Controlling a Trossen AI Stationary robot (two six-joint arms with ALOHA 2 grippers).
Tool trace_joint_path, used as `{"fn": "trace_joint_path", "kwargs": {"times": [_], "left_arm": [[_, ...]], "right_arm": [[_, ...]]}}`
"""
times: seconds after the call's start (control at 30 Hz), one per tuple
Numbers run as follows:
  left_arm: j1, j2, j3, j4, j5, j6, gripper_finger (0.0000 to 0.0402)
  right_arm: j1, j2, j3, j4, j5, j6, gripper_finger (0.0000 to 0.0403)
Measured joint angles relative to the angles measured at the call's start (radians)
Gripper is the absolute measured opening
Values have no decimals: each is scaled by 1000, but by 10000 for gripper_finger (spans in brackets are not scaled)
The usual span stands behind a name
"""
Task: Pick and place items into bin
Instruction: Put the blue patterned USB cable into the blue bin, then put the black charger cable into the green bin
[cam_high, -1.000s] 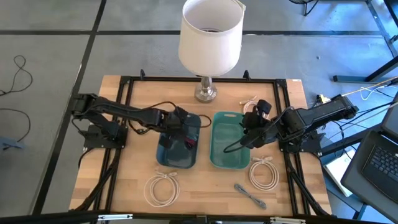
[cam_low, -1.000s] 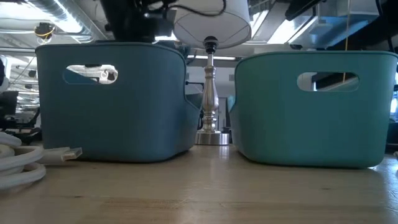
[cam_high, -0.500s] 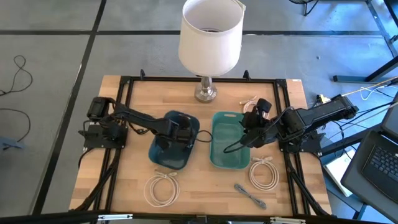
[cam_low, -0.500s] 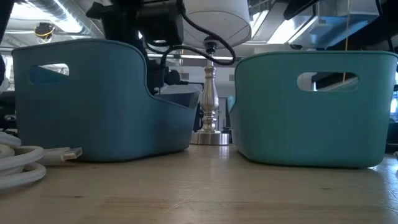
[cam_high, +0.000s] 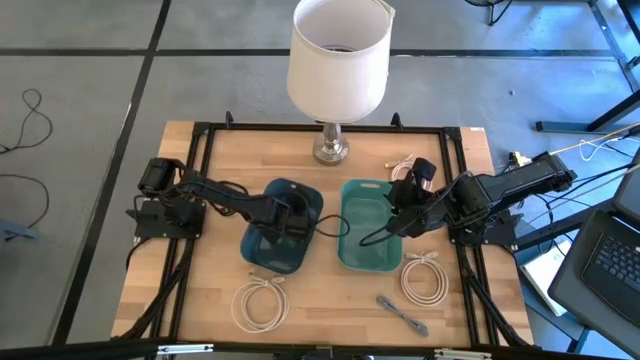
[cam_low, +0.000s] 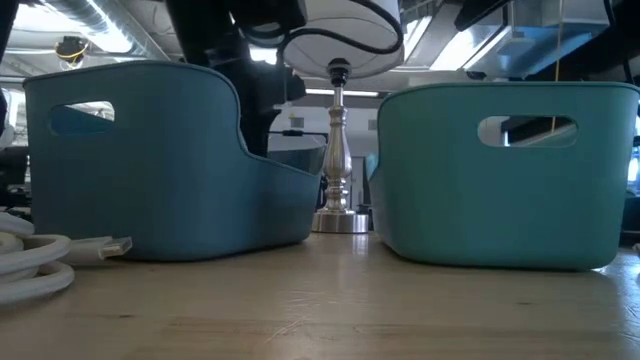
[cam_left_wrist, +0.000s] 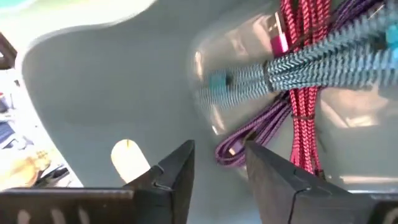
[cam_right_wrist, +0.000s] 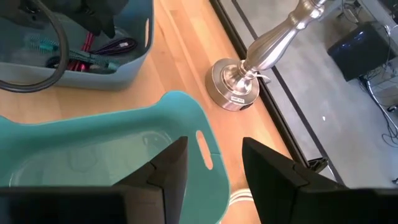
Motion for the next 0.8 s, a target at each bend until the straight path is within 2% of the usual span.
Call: {"fn": "trace_joint_path", "kwargs": {"times": [0.07, 0.13, 0.2, 0.27, 0.4, 0.57, 0.7, 0.8], "left_arm": [[0, 0, 2, -9, -28, -8, 144], [-5, 0, 23, -71, -100, -25, 146], [-18, -12, 72, -138, -198, -84, 144], [-31, -43, 137, -207, -229, -173, 140], [-72, -173, 239, -277, -161, -348, 129], [-182, -431, 252, -284, -98, -529, 111], [-354, -627, 215, -262, -41, -755, 98], [-538, -692, 171, -205, -90, -891, 94]], "right_arm": [[0, 0, 0, 0, 0, 0, 156], [0, 0, 0, 0, -2, 0, 156], [0, 0, 0, 0, -2, 0, 156], [0, 0, 0, -1, -2, 0, 156], [0, 0, 0, -35, -2, 8, 156], [56, 0, -1, -161, -8, 167, 156], [194, 0, -1, -197, -26, 287, 156], [336, 0, -1, -142, -29, 327, 156]]}}
